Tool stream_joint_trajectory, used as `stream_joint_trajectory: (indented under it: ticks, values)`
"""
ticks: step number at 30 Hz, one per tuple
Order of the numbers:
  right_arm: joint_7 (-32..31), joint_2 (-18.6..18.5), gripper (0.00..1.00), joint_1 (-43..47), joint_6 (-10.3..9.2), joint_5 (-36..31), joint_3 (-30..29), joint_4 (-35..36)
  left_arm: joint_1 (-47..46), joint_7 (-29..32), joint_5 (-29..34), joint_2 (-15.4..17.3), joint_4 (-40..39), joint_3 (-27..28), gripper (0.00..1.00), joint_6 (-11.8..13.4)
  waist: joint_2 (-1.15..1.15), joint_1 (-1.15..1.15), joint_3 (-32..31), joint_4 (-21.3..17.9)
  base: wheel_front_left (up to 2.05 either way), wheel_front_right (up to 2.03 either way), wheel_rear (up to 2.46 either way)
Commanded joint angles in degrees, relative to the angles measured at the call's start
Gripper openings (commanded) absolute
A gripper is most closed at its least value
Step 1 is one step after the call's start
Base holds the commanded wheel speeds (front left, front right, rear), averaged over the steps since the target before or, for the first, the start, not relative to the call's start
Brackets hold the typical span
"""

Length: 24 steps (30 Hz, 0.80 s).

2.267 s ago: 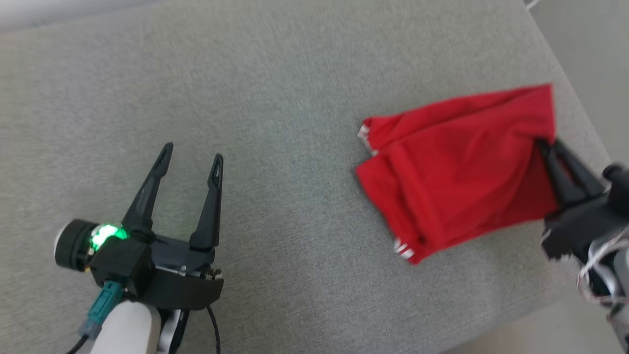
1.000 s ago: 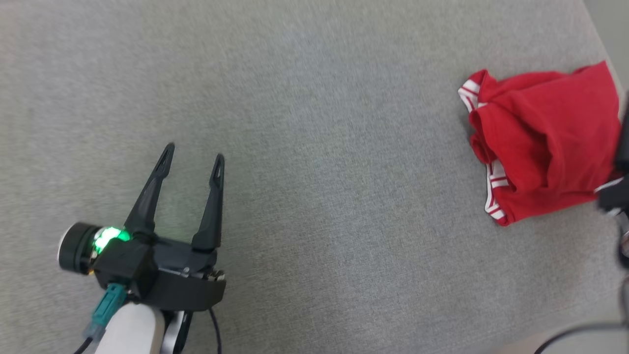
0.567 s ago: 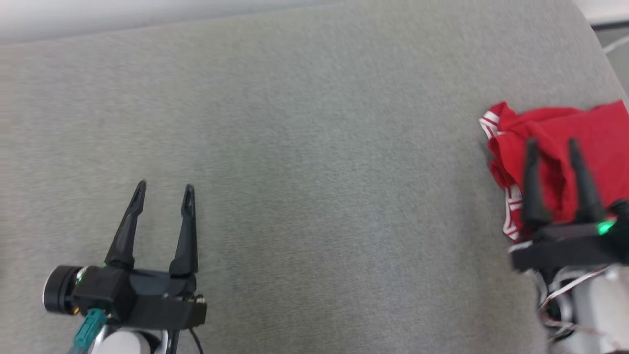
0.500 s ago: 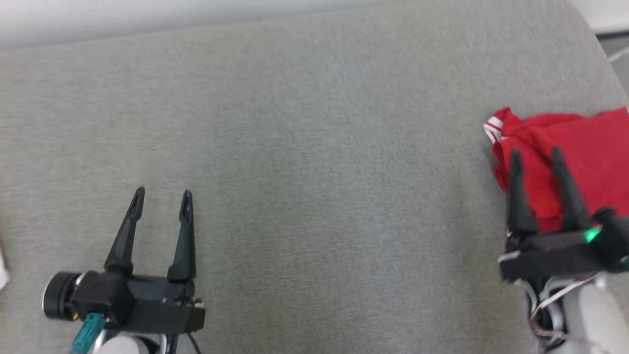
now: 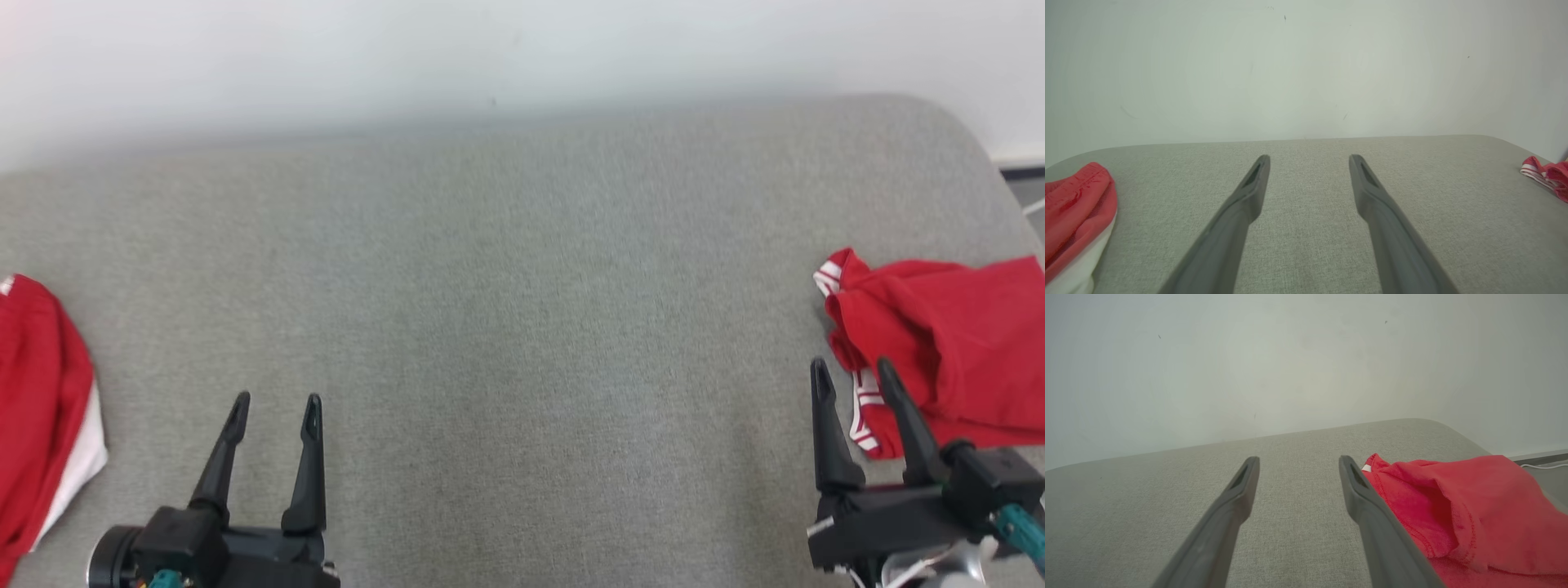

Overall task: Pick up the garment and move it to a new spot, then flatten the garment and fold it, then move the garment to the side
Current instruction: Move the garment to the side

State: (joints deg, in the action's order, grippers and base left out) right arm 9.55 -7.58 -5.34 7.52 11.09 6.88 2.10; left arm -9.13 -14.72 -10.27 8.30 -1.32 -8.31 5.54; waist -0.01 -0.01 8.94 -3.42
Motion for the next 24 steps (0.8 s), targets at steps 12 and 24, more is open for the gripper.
stream_joint_trajectory:
  ticks: [12,24]
  values:
    - [-2.9,1.5,1.00,7.4,-0.06,-3.1,-2.2,3.6,4.9,0.2,-0.3,1.3,2.3,-0.4,1.00,-0.3,0.01,0.01,-6.7,1.1,0.00,0.00,0.00]
    - [-4.9,2.4,1.00,10.4,-0.06,-5.1,-2.1,7.9,5.9,1.8,-0.8,1.9,2.3,0.1,1.00,1.1,0.01,0.01,-8.1,0.7,0.00,0.00,0.00]
